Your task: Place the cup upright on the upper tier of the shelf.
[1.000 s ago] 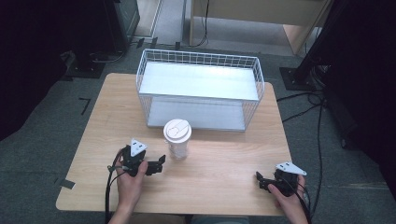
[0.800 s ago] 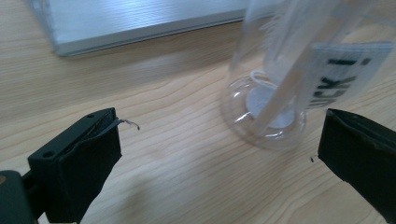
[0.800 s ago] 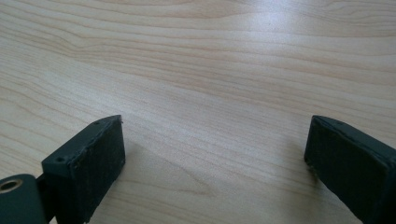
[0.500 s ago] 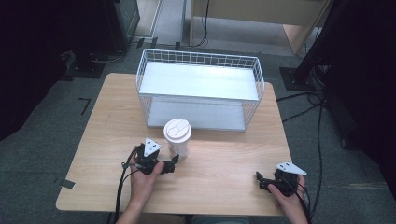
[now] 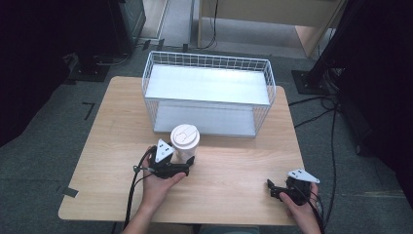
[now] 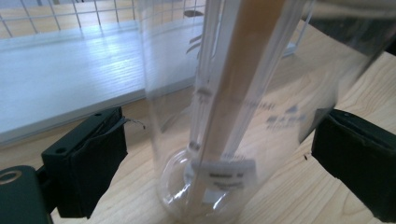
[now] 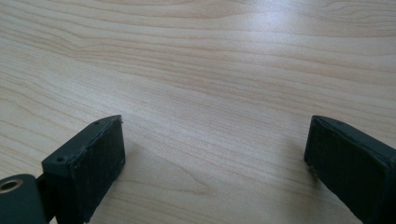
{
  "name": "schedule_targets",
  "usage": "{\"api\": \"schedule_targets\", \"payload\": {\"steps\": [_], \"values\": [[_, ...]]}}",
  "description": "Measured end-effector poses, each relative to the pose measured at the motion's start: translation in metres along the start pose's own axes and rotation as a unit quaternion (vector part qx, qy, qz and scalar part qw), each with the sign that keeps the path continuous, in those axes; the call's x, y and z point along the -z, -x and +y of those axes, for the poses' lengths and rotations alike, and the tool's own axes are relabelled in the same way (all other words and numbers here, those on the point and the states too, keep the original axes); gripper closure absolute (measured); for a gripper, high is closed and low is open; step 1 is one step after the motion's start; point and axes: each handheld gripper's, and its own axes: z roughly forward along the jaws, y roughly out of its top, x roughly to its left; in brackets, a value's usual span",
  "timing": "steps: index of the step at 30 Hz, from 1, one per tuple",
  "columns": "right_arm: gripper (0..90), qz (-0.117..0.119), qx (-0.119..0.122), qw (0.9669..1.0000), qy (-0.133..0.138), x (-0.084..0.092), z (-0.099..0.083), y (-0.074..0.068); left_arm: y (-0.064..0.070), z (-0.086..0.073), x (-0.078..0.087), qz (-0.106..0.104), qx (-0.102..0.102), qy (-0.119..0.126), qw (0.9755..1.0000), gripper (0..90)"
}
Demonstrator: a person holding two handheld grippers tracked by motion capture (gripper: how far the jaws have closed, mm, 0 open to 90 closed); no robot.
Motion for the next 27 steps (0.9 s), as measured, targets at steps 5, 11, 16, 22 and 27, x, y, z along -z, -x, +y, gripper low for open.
{"api": "schedule_targets", "payload": {"steps": [5,11,16,22,27], "values": [[4.9,0.000,0.001,1.0000,0.000,0.000,0.000,0.000,0.003,0.006,-0.003,0.005,0.001,0.002,1.0000,7.2],[4.9,0.000,0.000,1.0000,0.000,0.000,0.000,0.000,0.004,0.016,-0.003,0.004,0.000,0.003,1.0000,10.8],[4.9,0.000,0.000,1.0000,0.000,0.000,0.000,0.000,0.009,0.025,-0.002,0.021,-0.024,-0.012,0.9994,13.4],[4.9,0.000,0.000,1.0000,0.000,0.000,0.000,0.000,0.011,0.034,-0.005,0.026,-0.022,-0.023,0.9991,13.9],[5.0,0.000,0.000,1.0000,0.000,0.000,0.000,0.000,0.012,0.040,-0.006,0.026,-0.018,-0.022,0.9993,15.0]]}}
